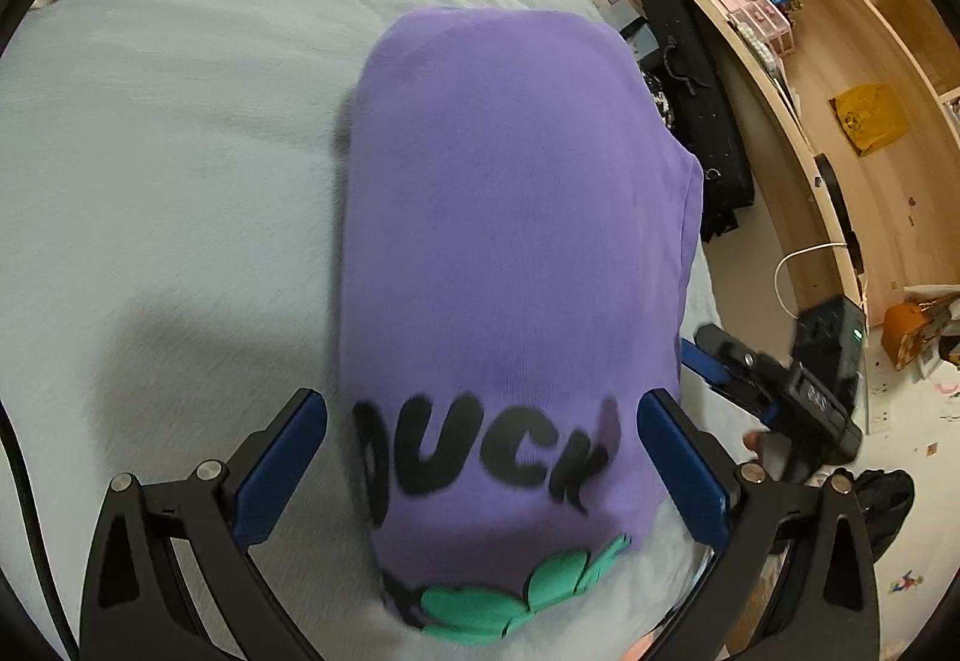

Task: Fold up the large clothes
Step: 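Press and square the folded hoodie bundle with both grippers, then grasp the folded hoodie with both grippers and lift it toward the clothes stack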

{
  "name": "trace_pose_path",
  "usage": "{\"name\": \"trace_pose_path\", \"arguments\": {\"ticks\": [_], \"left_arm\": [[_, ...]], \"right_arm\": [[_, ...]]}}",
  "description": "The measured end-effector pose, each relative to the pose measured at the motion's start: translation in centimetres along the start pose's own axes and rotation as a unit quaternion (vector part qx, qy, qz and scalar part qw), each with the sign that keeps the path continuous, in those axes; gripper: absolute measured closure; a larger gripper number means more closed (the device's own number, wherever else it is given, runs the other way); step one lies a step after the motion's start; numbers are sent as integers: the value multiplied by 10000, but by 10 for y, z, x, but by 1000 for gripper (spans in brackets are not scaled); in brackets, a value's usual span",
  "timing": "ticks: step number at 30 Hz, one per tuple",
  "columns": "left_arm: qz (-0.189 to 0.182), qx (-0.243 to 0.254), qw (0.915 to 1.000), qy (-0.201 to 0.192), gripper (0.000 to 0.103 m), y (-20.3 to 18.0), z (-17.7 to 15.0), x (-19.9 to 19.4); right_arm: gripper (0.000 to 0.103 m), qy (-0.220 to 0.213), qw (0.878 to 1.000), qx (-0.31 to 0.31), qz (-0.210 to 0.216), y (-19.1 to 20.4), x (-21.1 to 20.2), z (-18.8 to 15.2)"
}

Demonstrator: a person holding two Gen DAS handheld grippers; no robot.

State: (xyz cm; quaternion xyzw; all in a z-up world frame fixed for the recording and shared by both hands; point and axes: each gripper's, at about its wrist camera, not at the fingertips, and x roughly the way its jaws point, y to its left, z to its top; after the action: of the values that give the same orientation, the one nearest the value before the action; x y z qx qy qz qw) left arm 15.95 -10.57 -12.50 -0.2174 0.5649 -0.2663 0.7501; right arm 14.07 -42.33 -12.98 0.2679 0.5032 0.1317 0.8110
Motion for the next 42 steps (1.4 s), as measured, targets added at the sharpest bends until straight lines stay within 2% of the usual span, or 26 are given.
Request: {"name": "trace_pose_path", "arguments": {"ticks": [5,10,12,13,17,20,26,31,33,35,38,42], "left_arm": [[-75,7,9999,115,1,4,9,23],[-354,22,9992,172,0,9,20,41],[-506,27,9985,211,0,10,23,49],[-598,20,9979,240,0,12,23,52],[-959,-52,9948,342,0,17,29,66],[-1060,-37,9938,345,0,18,30,75],[-1102,-42,9934,316,0,13,33,86],[-1038,-32,9941,324,0,16,29,79],[-962,-39,9946,384,0,19,31,75],[-836,-40,9954,476,0,9,37,78],[-652,35,9966,504,0,-12,43,82],[-421,264,9979,413,1,-31,42,77]], "right_arm": [[26,280,9981,43,546,-14,26,18],[26,500,9937,-34,1002,-14,51,25],[23,559,9920,-76,1131,-13,59,27],[18,596,9911,-110,1186,-11,63,27],[6,713,9899,-232,1203,-5,79,30],[0,853,9894,-290,1137,-2,91,32],[0,971,9876,-238,1211,-5,99,35],[0,803,9891,-306,1195,-4,97,32],[2,688,9898,-337,1204,0,95,29],[16,588,9886,-369,1333,4,92,25],[28,456,9877,-395,1443,9,86,21],[38,266,9862,-445,1573,15,74,17]]}}
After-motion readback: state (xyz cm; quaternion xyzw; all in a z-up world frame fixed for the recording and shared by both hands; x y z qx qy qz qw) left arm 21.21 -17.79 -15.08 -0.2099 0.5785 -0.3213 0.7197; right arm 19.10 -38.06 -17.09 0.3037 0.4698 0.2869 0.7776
